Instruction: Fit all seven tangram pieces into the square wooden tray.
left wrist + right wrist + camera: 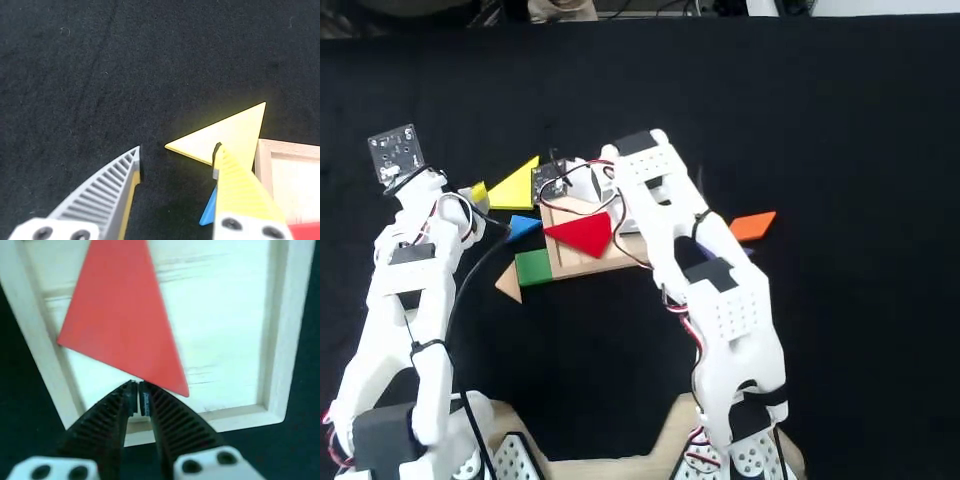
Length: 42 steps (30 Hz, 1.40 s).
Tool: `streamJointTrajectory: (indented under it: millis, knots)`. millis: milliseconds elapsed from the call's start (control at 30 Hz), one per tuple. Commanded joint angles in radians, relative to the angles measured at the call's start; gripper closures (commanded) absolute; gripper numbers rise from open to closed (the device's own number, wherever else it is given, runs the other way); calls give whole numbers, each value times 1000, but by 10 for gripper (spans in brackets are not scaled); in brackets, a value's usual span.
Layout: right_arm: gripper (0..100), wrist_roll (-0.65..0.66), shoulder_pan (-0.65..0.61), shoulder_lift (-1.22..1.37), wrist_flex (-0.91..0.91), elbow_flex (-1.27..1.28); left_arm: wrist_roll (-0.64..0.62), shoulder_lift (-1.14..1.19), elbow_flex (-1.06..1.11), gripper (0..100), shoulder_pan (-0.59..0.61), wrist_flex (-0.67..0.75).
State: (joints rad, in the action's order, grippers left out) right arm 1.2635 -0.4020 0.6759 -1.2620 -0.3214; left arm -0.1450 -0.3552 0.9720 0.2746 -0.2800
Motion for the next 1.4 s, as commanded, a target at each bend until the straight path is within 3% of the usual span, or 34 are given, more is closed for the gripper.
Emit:
streamJointTrajectory:
  millis: [0, 233, 367, 833, 1000, 1167, 1367]
  knots:
    - [987, -15, 11, -7, 11, -58, -5, -5, -12, 759, 4, 21]
    - [987, -17, 6, -5, 117, -48, -5, -5, -12, 759, 4, 21]
    - [987, -87, 2, -5, 207, -56, -5, -5, -12, 759, 4, 21]
    - [987, -129, -175, -4, 330, -45, -3, -5, -12, 759, 2, 21]
    - [987, -129, -186, -5, 333, -56, -3, -5, -12, 759, 2, 21]
    - [987, -129, -112, -44, 272, -74, -3, -5, -12, 759, 2, 21]
    - [987, -170, -140, -160, -110, -79, -3, -5, -13, 759, 2, 21]
